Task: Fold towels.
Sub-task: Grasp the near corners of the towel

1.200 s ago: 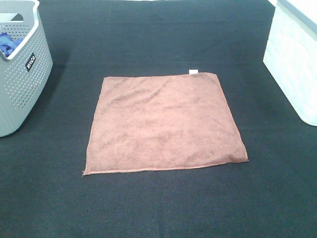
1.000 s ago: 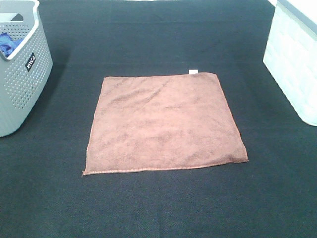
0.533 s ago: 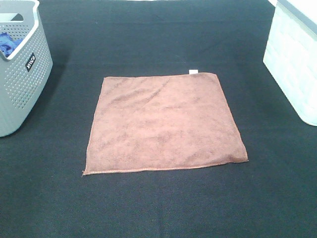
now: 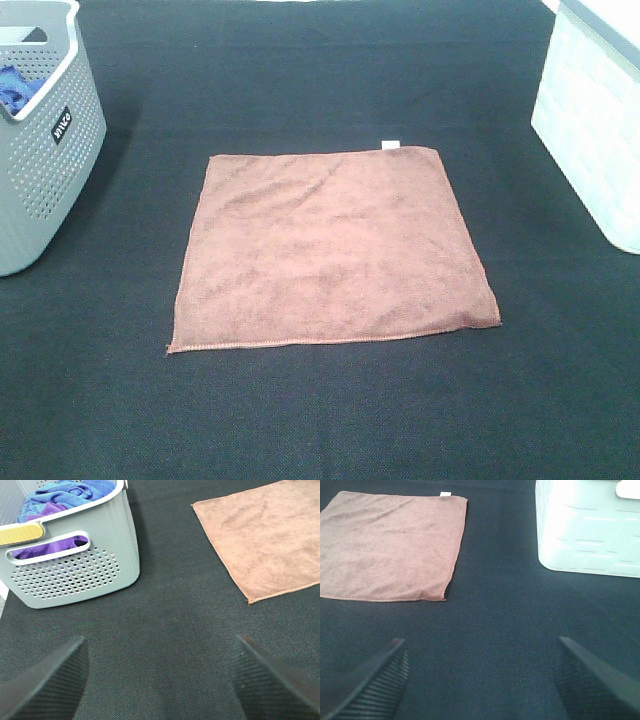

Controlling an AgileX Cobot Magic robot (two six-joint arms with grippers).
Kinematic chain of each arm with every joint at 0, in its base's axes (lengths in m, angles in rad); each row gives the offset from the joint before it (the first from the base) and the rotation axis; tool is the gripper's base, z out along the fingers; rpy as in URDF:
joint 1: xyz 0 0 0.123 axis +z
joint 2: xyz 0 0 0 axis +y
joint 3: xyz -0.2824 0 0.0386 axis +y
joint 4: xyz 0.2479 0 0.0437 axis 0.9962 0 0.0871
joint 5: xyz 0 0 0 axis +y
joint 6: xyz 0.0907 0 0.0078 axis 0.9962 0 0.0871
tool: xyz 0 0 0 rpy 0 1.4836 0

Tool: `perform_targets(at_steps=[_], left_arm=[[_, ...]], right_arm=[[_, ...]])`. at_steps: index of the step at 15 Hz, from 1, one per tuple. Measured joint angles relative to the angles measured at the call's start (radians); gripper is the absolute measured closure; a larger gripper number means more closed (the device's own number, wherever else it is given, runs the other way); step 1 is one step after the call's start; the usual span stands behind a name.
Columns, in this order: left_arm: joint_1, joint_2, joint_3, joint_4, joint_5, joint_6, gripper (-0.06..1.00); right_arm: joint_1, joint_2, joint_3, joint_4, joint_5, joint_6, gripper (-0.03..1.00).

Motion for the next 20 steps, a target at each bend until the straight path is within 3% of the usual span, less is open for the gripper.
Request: perform_targets(at_steps=[20], left_arm=[[0.0, 0.0, 0.0, 0.0, 0.0, 0.0, 0.2]], right_arm=[[0.0, 0.0, 0.0, 0.0, 0.0, 0.0, 0.21]])
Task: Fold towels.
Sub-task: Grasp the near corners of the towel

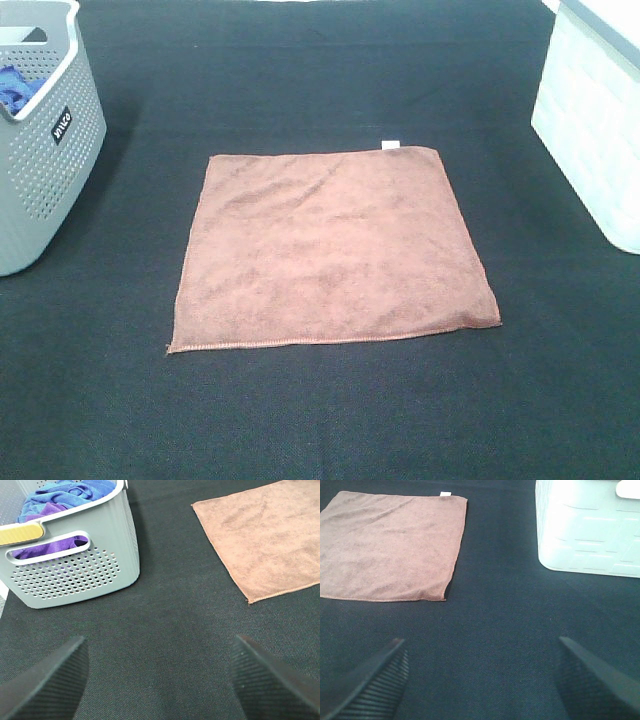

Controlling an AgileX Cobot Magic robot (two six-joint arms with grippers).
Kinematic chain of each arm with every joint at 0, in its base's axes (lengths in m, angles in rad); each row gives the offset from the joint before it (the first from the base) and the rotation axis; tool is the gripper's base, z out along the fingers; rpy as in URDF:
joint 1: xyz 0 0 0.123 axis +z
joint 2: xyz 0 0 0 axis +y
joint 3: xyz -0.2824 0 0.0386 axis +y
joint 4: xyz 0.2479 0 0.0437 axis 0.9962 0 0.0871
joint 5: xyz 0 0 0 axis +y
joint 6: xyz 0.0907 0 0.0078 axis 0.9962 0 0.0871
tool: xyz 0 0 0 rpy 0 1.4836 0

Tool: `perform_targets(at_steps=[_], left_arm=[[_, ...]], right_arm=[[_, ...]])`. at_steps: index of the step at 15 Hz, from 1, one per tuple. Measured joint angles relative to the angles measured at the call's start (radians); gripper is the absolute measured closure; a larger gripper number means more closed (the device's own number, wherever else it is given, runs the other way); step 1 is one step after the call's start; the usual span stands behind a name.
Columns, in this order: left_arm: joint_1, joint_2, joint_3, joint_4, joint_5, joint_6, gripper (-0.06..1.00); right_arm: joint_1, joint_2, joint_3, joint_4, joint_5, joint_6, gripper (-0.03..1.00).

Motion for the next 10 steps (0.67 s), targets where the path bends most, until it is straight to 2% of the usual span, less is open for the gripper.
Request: perform_targets(at_steps=[10], left_arm=[[0.0, 0.0, 0.0, -0.002, 0.0, 0.0, 0.2]], right_arm=[[0.0, 0.0, 0.0, 0.0, 0.0, 0.0, 0.21]])
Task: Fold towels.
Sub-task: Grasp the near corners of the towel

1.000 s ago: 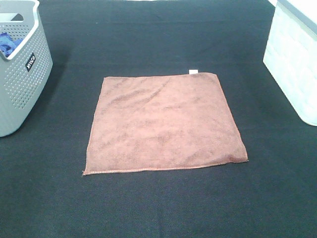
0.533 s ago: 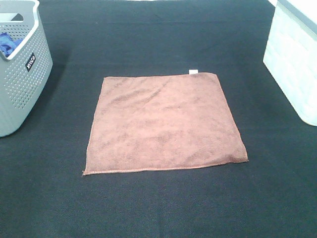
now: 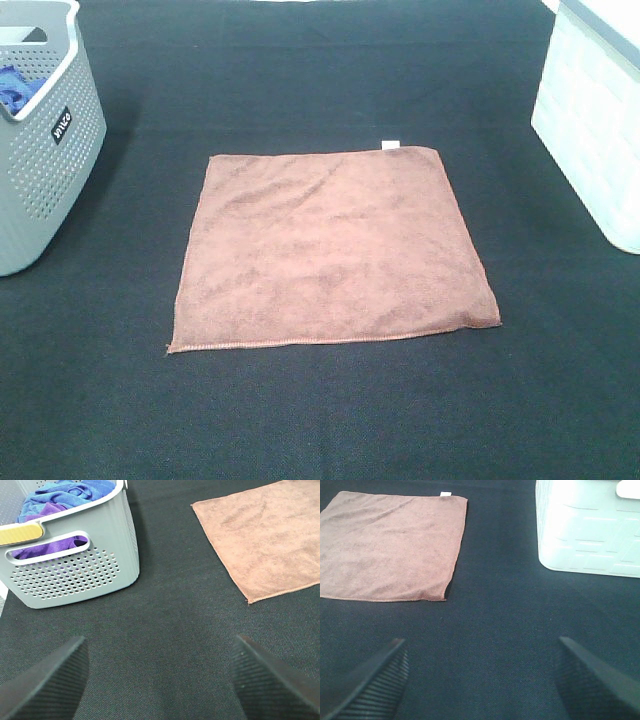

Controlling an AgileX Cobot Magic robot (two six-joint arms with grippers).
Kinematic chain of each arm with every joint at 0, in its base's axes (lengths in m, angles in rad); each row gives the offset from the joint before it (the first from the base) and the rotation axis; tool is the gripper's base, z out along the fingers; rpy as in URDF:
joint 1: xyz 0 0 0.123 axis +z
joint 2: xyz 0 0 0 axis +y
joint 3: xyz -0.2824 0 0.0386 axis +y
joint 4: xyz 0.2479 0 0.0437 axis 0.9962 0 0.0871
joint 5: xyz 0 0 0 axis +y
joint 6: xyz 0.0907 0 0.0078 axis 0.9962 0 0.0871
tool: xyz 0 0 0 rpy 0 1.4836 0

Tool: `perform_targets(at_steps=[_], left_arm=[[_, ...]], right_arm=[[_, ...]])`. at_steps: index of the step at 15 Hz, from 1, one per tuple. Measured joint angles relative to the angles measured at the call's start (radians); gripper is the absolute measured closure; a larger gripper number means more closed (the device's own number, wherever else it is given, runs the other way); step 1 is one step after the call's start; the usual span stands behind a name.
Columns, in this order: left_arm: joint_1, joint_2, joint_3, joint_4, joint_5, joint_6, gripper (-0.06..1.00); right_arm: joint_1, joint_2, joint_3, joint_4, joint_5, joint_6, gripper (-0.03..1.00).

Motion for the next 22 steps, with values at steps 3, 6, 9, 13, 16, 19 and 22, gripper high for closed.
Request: perform_targets(at_steps=[3, 6, 9, 13, 16, 19, 22], left_arm=[[0.0, 0.0, 0.0, 0.0, 0.0, 0.0, 0.2], [0.0, 0.0, 0.0, -0.011, 0.0, 0.0, 0.2], [0.0, 0.008, -0.018, -0.054, -0.098, -0.002, 0.2], [0.0, 0.214, 0.014, -0.226, -0.341, -0.057, 0.2], [0.0, 0.443, 0.016, -0.364, -0.397, -0.06, 0.2], [0.0, 0.756, 0.016, -0.515, -0.402, 0.004, 0.2], [0.0, 0.939, 0.016, -0.637, -0.412, 0.126, 0.2]], right_arm=[[0.0, 0.0, 0.0, 0.002, 0.0, 0.0, 0.21], [0.0, 0.0, 0.0, 0.003, -0.001, 0.0, 0.21], [0.0, 0.111, -0.029, 0.056, -0.101, 0.004, 0.21], [0.0, 0.459, -0.039, 0.193, -0.24, 0.004, 0.21], [0.0, 0.713, -0.039, 0.224, -0.31, 0.004, 0.21], [0.0, 0.988, -0.106, 0.261, -0.33, -0.007, 0.21], [0.0, 1.127, -0.167, 0.328, -0.336, -0.057, 0.21]])
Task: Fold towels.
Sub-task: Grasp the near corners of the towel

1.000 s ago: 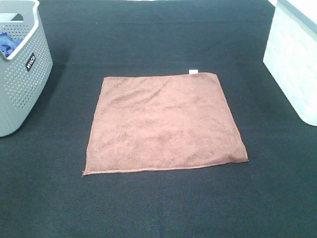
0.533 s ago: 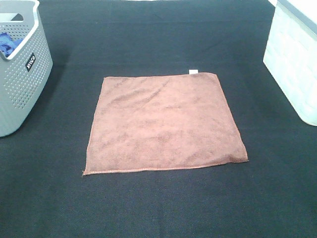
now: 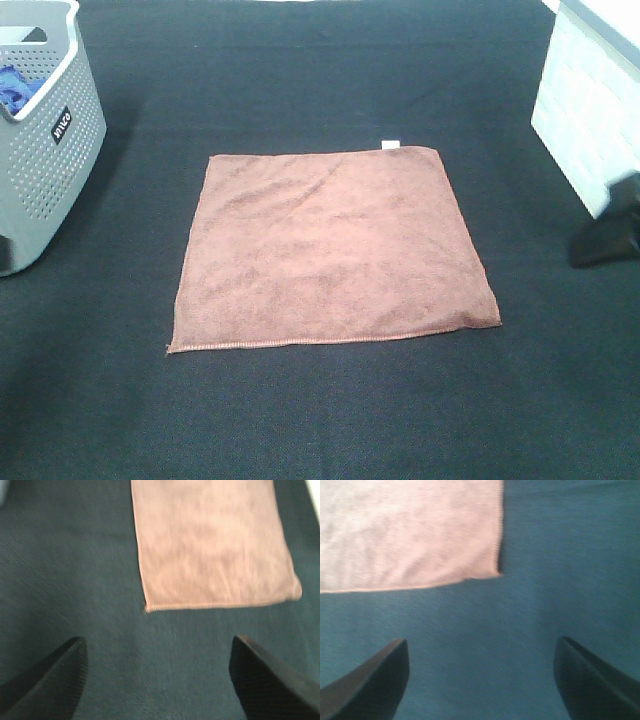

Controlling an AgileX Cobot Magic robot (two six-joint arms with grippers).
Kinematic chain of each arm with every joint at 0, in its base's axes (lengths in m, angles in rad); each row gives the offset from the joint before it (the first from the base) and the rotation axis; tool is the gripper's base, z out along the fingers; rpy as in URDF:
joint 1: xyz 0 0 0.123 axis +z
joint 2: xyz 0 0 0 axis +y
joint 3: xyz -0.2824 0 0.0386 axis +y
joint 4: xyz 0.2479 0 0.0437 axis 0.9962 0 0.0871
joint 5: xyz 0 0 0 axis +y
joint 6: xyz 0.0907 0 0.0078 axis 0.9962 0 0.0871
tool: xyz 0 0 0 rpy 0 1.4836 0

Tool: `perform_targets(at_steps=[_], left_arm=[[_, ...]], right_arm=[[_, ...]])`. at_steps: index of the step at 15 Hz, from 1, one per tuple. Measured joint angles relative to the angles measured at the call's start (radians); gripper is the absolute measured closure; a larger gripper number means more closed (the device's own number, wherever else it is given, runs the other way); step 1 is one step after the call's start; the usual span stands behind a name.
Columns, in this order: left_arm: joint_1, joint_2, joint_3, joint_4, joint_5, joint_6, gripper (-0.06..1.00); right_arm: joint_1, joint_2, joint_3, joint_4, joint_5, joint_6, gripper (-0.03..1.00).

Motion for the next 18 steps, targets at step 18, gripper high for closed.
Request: perform_targets(at_steps=[18], left_arm=[[0.0, 0.962, -0.068, -0.967, 0.087, 1.084, 0.2]], right_arm=[[-0.092, 0.712, -0.212, 0.463, -0.089, -0.522, 0.21]])
